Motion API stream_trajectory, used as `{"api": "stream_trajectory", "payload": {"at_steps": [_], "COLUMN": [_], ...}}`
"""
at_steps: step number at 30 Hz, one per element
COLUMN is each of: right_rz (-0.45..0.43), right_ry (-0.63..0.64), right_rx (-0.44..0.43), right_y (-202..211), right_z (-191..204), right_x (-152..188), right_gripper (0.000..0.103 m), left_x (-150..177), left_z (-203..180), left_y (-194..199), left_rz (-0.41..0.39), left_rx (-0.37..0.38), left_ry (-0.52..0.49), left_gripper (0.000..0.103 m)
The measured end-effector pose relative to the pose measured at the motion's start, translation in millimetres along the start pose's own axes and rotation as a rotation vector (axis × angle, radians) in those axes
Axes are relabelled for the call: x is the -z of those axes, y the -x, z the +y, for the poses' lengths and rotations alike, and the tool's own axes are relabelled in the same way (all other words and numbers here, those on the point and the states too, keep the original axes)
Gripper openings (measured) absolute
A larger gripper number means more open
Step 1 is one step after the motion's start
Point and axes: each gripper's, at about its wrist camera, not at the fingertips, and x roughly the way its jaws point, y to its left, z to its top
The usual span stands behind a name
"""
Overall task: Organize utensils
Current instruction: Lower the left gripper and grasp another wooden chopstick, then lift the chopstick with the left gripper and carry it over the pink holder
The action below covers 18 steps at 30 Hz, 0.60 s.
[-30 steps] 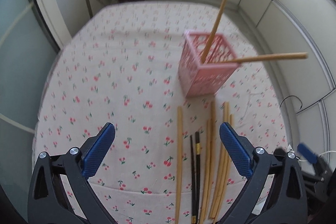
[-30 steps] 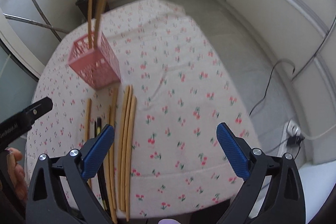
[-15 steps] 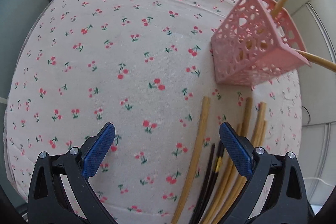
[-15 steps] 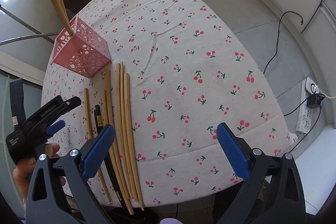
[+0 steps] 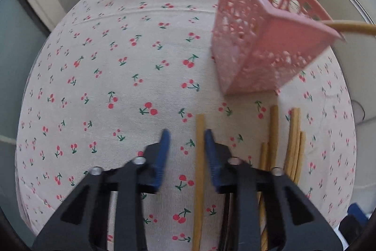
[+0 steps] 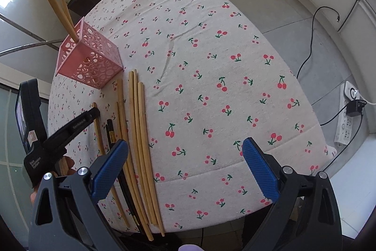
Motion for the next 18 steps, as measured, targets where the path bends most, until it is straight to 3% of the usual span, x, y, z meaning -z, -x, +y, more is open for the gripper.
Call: {"api": "stream_trajectory", "payload": {"at_steps": [2,8,13,18], "right_rz": [0.000,0.000,-0.010,-0.014], "right_ry": [0.004,-0.027,-0.058,-0.043], "right_rx": [0.000,0.021,0.042,0.067], "right_y": [-0.7,-9.0,-24.0,-41.8], "right_z": [2.0,1.9,7.1,25.7], "right_x": [0.0,-5.7,-20.0,-32.8], "right_gripper": [0.095,0.095,0.095,0.095], "left_x": [1.8,10.4,13.1,3.9], "left_z": [-1.9,5.3,41.1,57.0], "left_y": [0.7,2.1,13.3,26.9], "left_rz": [-0.001,0.007,0.051,0.030], "left_rx": [0.001,0.013,0.085,0.135], "left_ry": [-0.020,-0.029,0.058,0.088], "left_gripper": [0.008,0.006,0.006,0.007]}}
